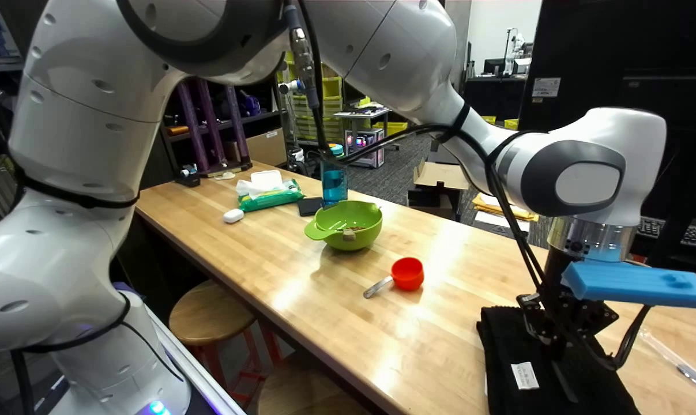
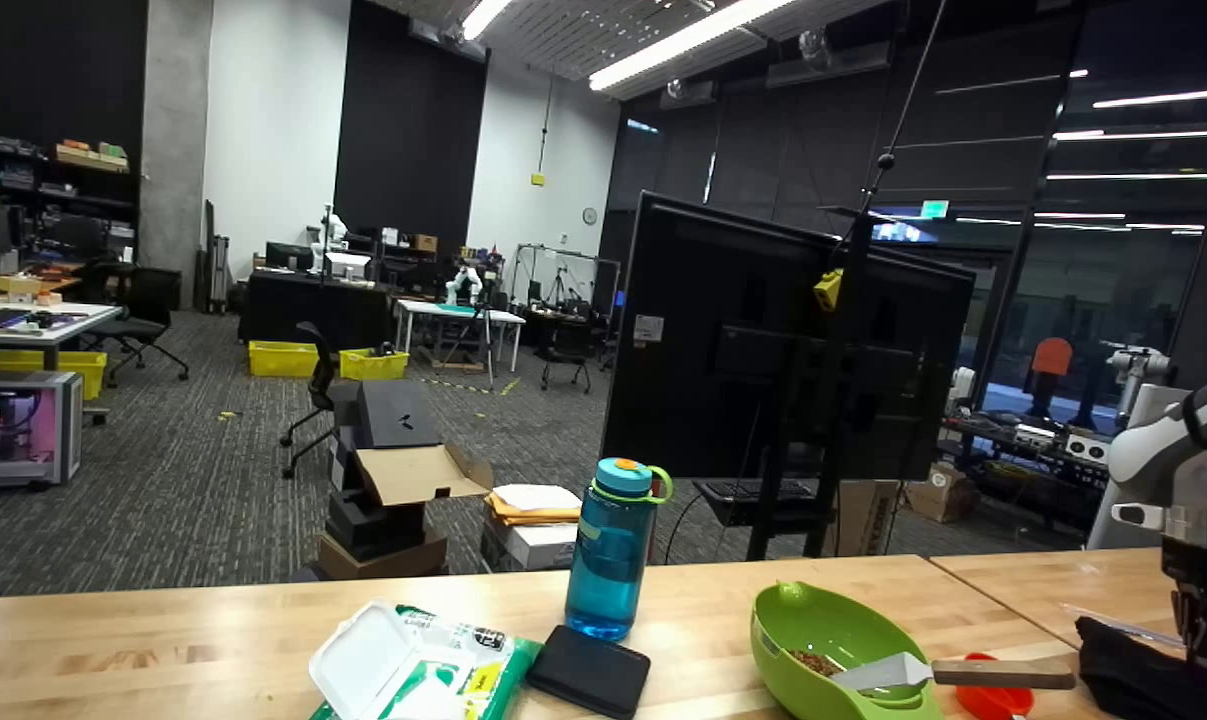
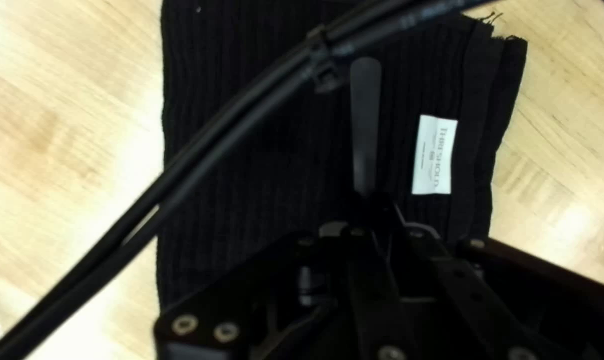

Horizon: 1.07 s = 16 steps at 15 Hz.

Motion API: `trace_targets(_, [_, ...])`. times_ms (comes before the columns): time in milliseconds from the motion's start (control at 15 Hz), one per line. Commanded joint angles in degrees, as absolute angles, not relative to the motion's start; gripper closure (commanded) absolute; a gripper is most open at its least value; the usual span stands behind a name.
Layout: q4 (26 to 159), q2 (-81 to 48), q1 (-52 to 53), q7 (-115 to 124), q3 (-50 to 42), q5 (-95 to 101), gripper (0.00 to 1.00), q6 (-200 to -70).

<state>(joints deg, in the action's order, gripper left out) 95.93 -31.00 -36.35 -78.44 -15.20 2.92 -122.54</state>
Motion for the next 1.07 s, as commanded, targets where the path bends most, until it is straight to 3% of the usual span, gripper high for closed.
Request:
trace_targets(0, [98.1,-27.1,-36.2,-78.5,-14.0,2.7,0.98,-121.7])
trace_targets(1000, [103.6,-14.9,-28.8,-78.5,-13.6,3.2,0.98,-116.9])
